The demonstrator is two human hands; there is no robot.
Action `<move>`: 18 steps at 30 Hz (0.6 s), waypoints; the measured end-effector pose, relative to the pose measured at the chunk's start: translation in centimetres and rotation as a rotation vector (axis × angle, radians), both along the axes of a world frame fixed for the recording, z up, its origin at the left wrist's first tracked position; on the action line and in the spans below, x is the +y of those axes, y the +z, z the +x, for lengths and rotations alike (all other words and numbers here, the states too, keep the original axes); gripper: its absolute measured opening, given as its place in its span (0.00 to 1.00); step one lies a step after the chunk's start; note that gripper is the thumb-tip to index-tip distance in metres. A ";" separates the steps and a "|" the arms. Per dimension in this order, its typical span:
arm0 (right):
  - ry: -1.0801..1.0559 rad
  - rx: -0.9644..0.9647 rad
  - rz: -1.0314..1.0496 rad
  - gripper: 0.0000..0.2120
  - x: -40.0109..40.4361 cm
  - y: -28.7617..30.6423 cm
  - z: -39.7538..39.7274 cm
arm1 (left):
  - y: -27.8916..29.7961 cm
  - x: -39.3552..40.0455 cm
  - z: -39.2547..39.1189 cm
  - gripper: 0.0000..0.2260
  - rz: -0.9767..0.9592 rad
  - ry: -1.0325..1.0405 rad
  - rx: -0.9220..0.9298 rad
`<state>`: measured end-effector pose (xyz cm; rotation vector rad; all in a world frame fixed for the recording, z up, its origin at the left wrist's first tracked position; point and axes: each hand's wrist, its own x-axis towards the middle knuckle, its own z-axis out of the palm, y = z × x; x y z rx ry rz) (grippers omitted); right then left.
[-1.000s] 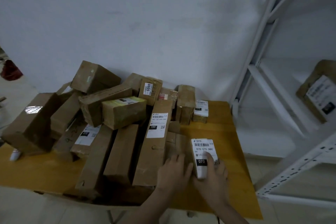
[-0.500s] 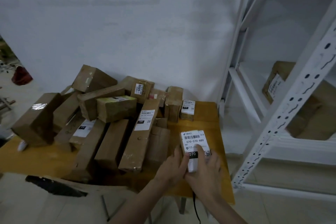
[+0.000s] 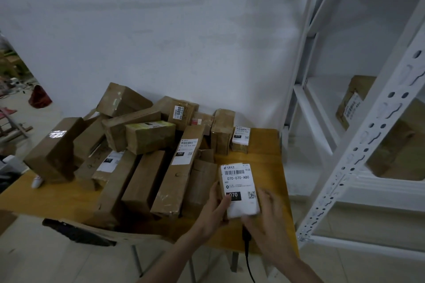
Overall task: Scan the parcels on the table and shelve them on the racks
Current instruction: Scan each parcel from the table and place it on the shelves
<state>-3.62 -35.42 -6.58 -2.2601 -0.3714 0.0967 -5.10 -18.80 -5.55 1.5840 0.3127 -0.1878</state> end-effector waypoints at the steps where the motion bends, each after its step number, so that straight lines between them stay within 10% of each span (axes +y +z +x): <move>1: -0.064 0.020 0.027 0.37 -0.4 -0.7 0.6 | 0.0 0.8 0.1 0.32 0.010 0.014 -0.002; 8: -0.217 0.673 -0.095 0.18 1.7 -7.1 5.8 | -0.5 5.7 0.6 0.31 0.114 0.011 -0.039; 18: -0.388 0.788 0.119 0.08 6.3 -13.5 10.7 | -2.1 10.7 2.8 0.27 0.063 -0.008 -0.063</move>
